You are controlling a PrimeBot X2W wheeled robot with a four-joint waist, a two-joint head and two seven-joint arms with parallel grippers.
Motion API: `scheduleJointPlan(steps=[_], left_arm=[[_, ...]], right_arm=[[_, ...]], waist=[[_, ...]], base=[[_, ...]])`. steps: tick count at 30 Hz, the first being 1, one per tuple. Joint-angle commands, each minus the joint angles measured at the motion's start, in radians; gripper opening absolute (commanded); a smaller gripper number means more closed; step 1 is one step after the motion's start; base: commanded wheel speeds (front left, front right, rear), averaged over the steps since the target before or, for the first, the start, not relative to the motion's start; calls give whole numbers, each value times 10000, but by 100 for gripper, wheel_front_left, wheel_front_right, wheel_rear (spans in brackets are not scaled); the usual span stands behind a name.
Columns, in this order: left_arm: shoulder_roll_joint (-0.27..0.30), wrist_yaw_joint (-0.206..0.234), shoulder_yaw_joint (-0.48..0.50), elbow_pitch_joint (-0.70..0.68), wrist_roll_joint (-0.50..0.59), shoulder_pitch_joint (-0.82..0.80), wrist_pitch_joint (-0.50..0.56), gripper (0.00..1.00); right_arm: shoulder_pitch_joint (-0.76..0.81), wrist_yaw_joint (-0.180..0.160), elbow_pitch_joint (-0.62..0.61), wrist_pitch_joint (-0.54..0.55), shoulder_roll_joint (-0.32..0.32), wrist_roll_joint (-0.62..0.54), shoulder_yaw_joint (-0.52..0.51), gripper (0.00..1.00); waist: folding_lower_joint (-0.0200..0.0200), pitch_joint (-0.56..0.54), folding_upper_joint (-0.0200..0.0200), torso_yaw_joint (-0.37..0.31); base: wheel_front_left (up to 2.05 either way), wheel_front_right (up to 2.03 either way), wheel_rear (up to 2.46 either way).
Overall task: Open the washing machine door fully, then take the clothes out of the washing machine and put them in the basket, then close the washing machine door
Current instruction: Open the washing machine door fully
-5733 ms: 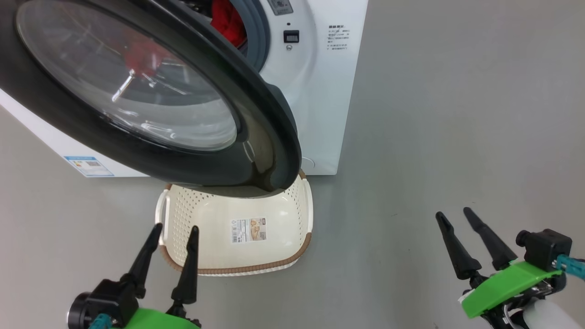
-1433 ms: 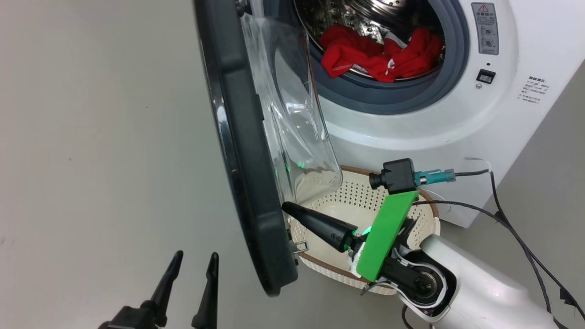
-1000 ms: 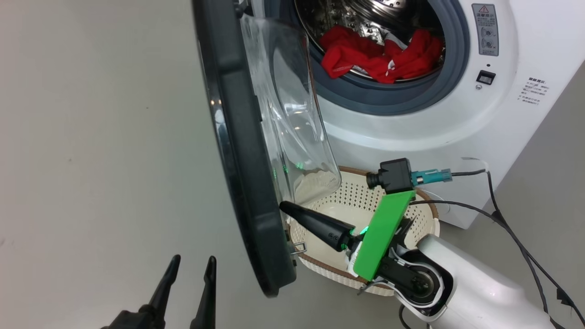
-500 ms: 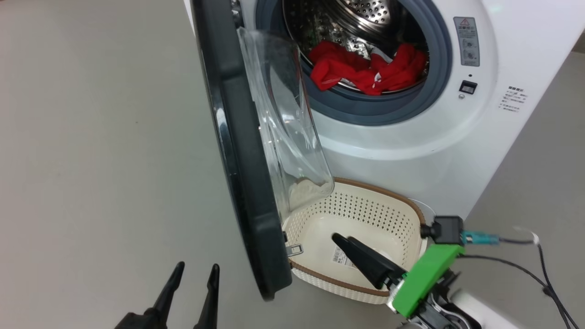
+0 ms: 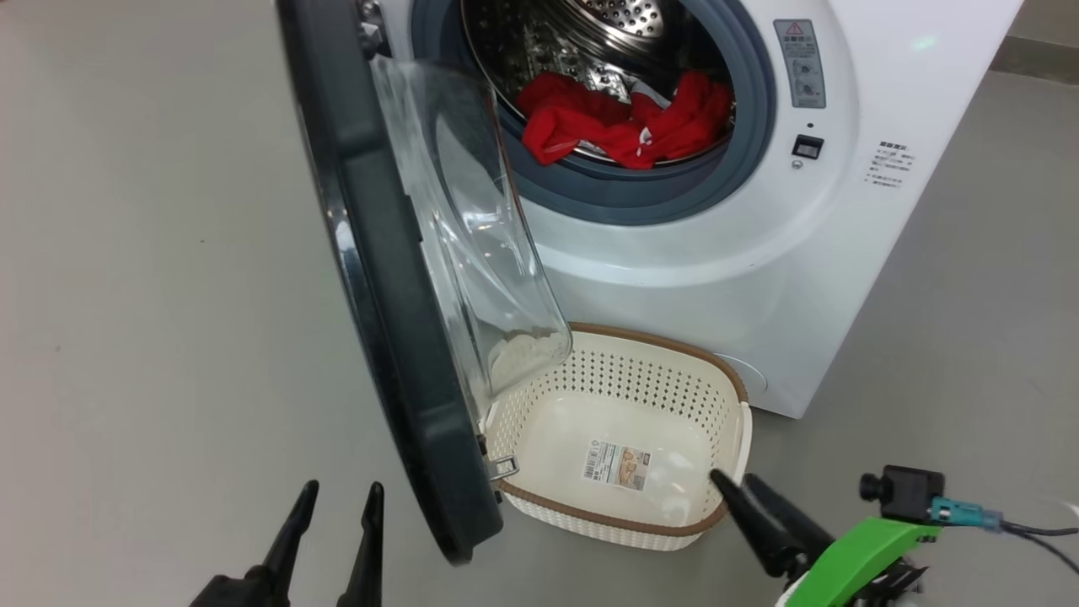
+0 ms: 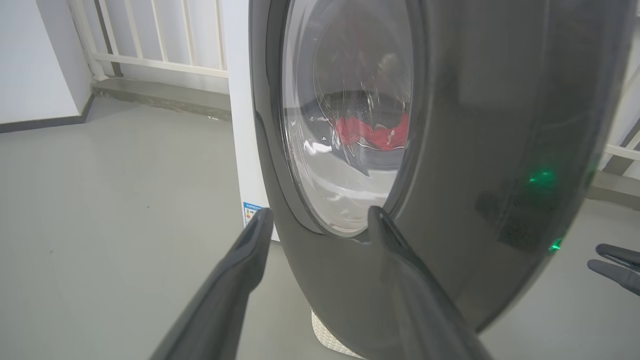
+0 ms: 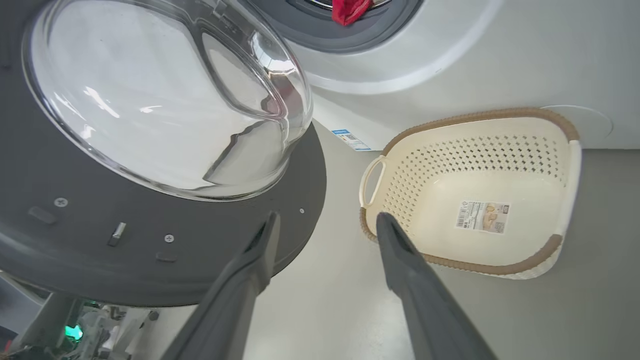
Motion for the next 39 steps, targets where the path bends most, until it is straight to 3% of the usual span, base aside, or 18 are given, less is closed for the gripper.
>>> scheduleJointPlan(steps=[1, 6, 13, 20, 27, 37, 38, 39], left_arm=[[85, -70, 353, -229, 122, -295, -94, 100], [85, -60, 431, -242, 117, -323, -94, 100], [85, -71, 470, -260, 114, -354, -94, 100], [85, -61, 510, -318, 96, -410, -94, 100], [85, -44, 514, -332, 86, -370, -94, 100], [85, 111, 604, -408, 152, -395, -94, 100], [85, 175, 651, -536, 194, -420, -94, 46], [85, 175, 651, -536, 194, -420, -94, 46]], right_arm=[[47, 77, -70, -149, -153, -284, -52, 100], [149, 77, 277, -214, 50, -2803, -1775, 100], [953, 77, -535, -218, 812, -6806, -4025, 100], [1750, 77, -1601, -219, 1621, -9446, -5714, 100], [2369, 77, -1563, -219, 1950, -10325, -5998, 100], [2475, 77, -1526, -219, 2088, -10405, -6110, 100], [2474, 77, -1531, -219, 2098, -10395, -6107, 100], [2474, 77, -1531, -219, 2098, -10395, -6107, 100]], waist=[[0, 20, 0, -56], [0, 57, 0, -177], [0, 59, 0, -191], [0, 76, 0, -120], [0, 51, 0, -93], [0, -6, 0, -128], [0, -21, 0, -129], [0, -21, 0, -129]], base=[[0, 0, 0], [0, 0, 0], [0, 0, 0], [0, 0, 0], [0, 0, 0], [0, 0, 0], [0, 0, 0], [0, 0, 0]])
